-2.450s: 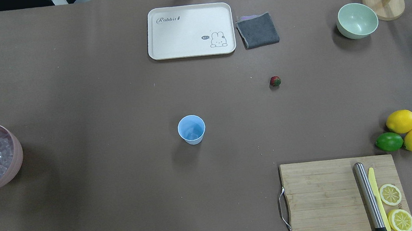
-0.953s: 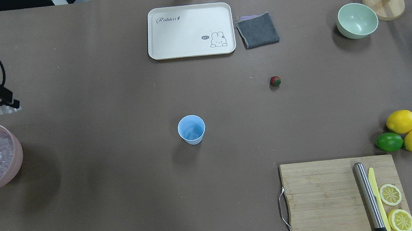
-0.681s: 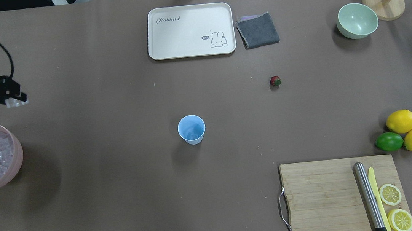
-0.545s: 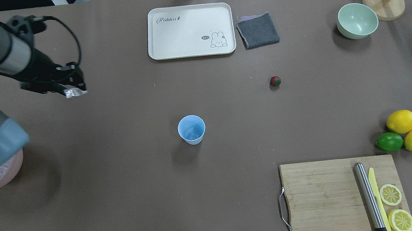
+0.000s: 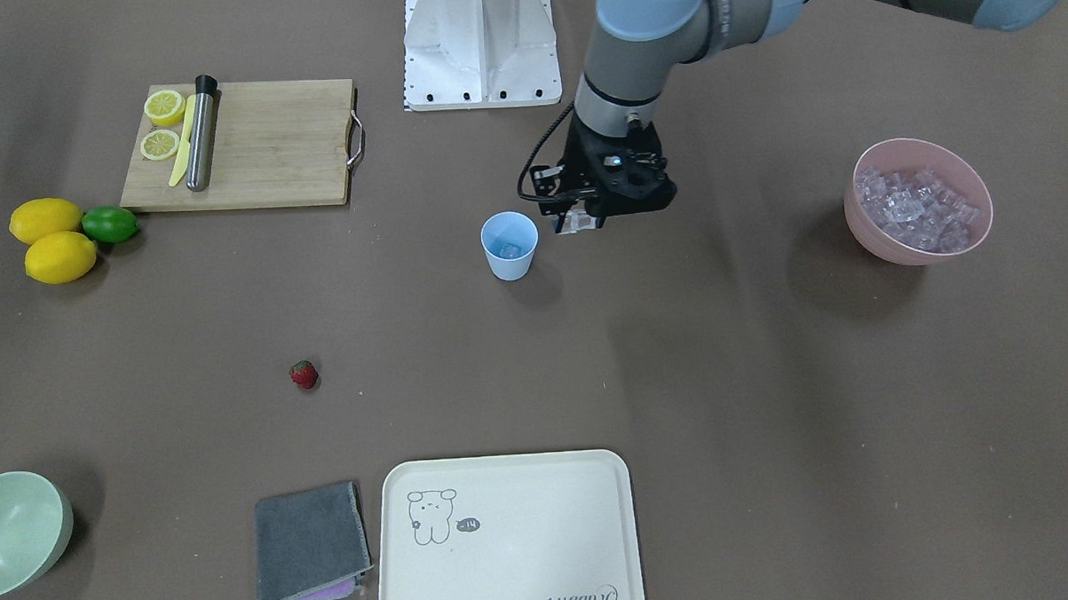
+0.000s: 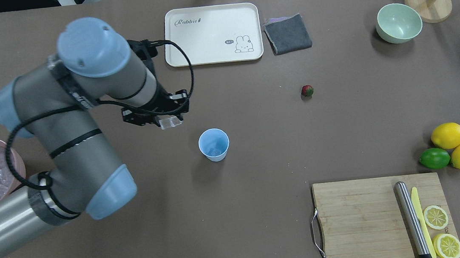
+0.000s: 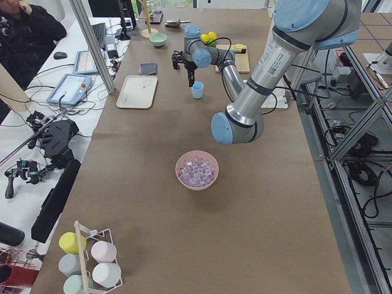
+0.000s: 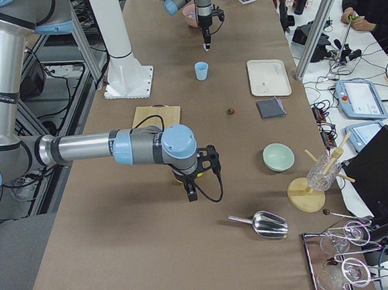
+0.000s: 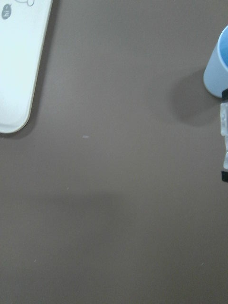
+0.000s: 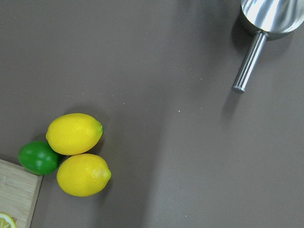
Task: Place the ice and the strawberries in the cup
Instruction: 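Carry the second ice cube with the left gripper and drop it into the blue cup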
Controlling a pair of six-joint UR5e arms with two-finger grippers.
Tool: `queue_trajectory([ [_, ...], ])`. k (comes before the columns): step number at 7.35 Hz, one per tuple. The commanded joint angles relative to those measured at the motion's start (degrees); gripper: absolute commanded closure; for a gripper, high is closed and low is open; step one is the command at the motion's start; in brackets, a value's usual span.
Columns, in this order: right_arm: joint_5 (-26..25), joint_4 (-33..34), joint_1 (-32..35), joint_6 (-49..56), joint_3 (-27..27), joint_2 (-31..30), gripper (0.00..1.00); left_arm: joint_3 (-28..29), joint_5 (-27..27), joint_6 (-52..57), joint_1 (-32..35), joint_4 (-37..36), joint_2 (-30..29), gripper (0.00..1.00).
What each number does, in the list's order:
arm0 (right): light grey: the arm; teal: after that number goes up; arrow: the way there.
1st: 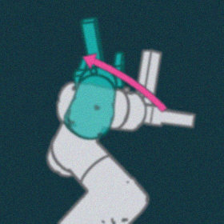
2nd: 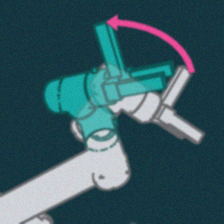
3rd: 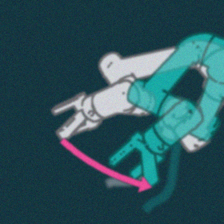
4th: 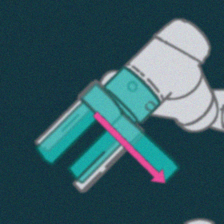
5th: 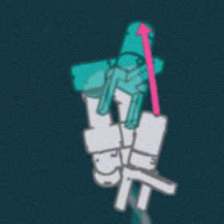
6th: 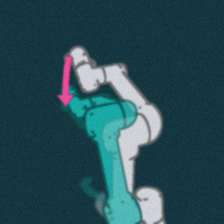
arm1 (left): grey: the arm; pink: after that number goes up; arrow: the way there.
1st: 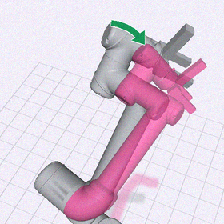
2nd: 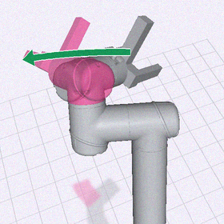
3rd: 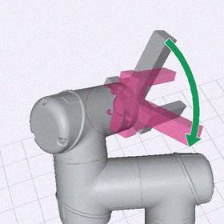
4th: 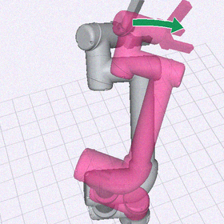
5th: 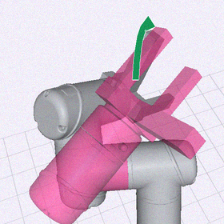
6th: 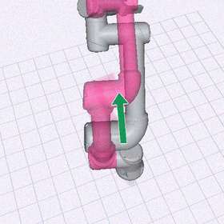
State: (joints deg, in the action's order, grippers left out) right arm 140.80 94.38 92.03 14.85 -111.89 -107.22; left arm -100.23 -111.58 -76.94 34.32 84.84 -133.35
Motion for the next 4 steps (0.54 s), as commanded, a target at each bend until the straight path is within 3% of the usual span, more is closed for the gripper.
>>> queue_trajectory([
  [1,0.0,-0.1,0.0,0.0,0.0,-0.3,0.0,5.2,2.8,-2.7,-3.6,1.4,-4.5,1.0],
  [3,0.0,-0.1,0.0,0.0,0.0,-0.3,0.0,5.0,3.0,-2.3,-4.4,1.5,-2.9,1.0],
  [4,0.0,0.1,0.0,0.0,0.0,-0.4,0.0,5.0,3.2,-2.3,-5.1,1.6,-2.8,0.66],
])
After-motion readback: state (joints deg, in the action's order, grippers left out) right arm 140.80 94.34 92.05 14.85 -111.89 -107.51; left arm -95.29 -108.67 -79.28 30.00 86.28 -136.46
